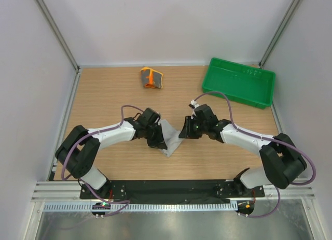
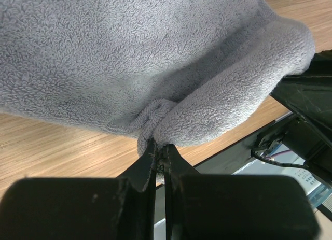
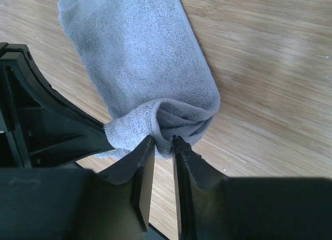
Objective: Roll the towels
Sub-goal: Roll the towel
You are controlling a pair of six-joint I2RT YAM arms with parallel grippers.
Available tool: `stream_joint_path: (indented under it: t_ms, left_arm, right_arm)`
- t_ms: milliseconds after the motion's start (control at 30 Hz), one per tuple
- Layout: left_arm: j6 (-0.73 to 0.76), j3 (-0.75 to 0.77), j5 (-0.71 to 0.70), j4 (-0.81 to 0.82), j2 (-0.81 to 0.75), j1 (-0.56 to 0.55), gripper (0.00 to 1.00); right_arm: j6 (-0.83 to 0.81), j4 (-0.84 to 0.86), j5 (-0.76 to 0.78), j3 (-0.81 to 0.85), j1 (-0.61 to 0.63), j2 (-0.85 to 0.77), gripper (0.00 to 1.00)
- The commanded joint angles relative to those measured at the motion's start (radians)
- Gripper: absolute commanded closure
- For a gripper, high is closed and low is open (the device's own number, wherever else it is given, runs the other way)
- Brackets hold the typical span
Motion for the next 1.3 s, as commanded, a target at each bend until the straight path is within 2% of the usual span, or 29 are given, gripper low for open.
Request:
stream_joint_path:
  t_ms: [0,100,367,433,500,567,700,867,933,1067,1267]
  left_arm:
    - [0.026,-0.005,-0.006,-0.01,-0.031,-0.005,0.99]
    - [0.037,-0.003,-0.011,-0.018,-0.033,-0.009,0.99]
    - [0.055,0.0,-0.023,-0.041,-0.033,-0.023,0.99]
    - [0.054,0.0,-0.022,-0.043,-0.031,-0.023,0.99]
    - [0.054,0.001,-0.023,-0.047,-0.033,-0.025,0.99]
    - [0.054,0.014,-0.023,-0.055,-0.03,-0.023,0.99]
    - [0.057,0.044,-0.025,-0.069,-0.021,-0.023,0.99]
    - [0.058,0.087,-0.014,-0.078,0.018,-0.022,0.99]
    - [0.058,0.098,-0.005,-0.081,0.036,-0.02,0.99]
    - [0.057,0.109,0.0,-0.078,0.05,-0.008,0.99]
    - [0.052,0.11,0.012,-0.072,0.071,0.017,0.99]
  right_arm:
    - [0.006,0.04,-0.033,0.055,0.005,0.003,0.74]
    - [-0.014,0.008,-0.021,0.089,0.007,0.005,0.83]
    - [-0.073,-0.049,0.06,0.175,-0.006,0.043,0.85]
    - [-0.08,-0.07,0.09,0.193,-0.01,0.075,0.78]
    - [-0.089,-0.098,0.111,0.215,-0.013,0.089,0.62]
    - [-0.096,-0.124,0.151,0.229,-0.013,0.085,0.53]
    - [-0.115,-0.181,0.234,0.252,-0.013,0.036,0.4]
    - [-0.134,-0.224,0.298,0.24,-0.015,-0.101,0.41]
    - [-0.14,-0.216,0.277,0.22,-0.015,-0.139,0.46]
    - [-0.149,-0.184,0.116,0.18,-0.015,-0.178,0.53]
    - [-0.136,-0.084,-0.011,0.106,-0.015,-0.155,0.61]
